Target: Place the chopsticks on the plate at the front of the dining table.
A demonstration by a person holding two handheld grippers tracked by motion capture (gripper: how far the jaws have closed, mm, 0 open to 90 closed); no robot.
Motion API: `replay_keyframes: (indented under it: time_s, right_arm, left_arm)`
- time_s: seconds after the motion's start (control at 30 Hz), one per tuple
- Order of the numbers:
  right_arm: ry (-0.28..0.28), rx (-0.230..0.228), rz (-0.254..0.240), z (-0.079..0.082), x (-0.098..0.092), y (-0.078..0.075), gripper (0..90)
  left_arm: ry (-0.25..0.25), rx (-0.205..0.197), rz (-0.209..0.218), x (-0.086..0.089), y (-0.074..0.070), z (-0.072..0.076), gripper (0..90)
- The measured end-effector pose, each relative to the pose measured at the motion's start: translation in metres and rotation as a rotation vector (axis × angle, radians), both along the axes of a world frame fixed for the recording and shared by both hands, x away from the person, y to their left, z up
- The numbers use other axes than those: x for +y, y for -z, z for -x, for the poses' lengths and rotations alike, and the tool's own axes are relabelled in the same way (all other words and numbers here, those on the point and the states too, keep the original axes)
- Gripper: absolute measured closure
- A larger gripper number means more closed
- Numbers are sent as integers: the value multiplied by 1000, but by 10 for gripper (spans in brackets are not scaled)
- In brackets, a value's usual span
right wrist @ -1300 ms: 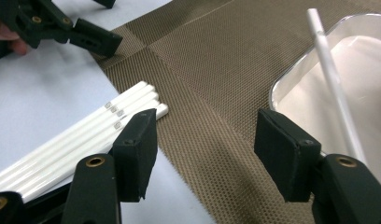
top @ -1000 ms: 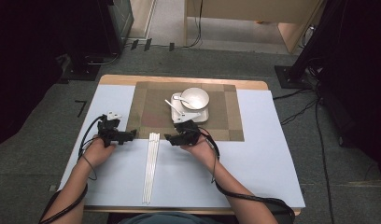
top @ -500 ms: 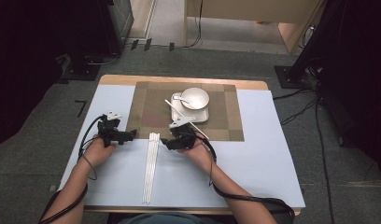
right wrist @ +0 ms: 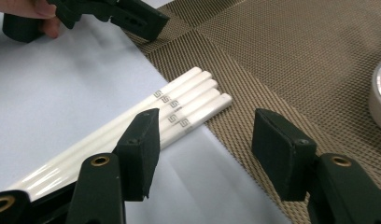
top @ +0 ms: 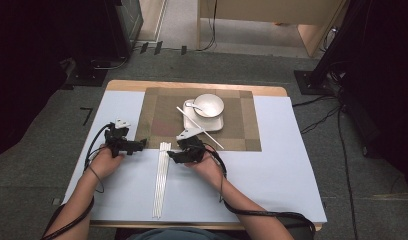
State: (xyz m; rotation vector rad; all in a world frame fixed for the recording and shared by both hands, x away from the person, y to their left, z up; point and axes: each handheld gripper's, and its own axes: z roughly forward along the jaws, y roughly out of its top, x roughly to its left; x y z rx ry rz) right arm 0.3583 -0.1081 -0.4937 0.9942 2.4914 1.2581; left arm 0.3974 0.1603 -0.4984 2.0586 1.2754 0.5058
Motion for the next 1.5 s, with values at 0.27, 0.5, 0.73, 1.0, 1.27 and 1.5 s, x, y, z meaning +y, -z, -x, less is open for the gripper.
replay_keyframes:
  time_s: [0.27, 0.5, 0.73, 1.0, 1.27, 1.5]
  right_arm:
    - [1, -9, -10, 3, 5, 1, 444]
    - [-9, -8, -3, 5, 9, 2, 461]
    - [-6, -12, -3, 5, 9, 3, 471]
    - [-9, -10, -1, 5, 11, 4, 475]
    - [-7, -8, -3, 6, 9, 4, 477]
    - [1, -5, 0, 6, 4, 4, 478]
  left_arm:
    - [-2, 1, -2, -1, 0, 0, 0]
    - [-2, 1, -3, -1, 0, 0, 0]
    - [-2, 2, -3, -1, 0, 0, 0]
    - [-2, 2, -3, -1, 0, 0, 0]
    - [-3, 1, -3, -1, 0, 0, 0]
    - [-3, 2, -3, -1, 0, 0, 0]
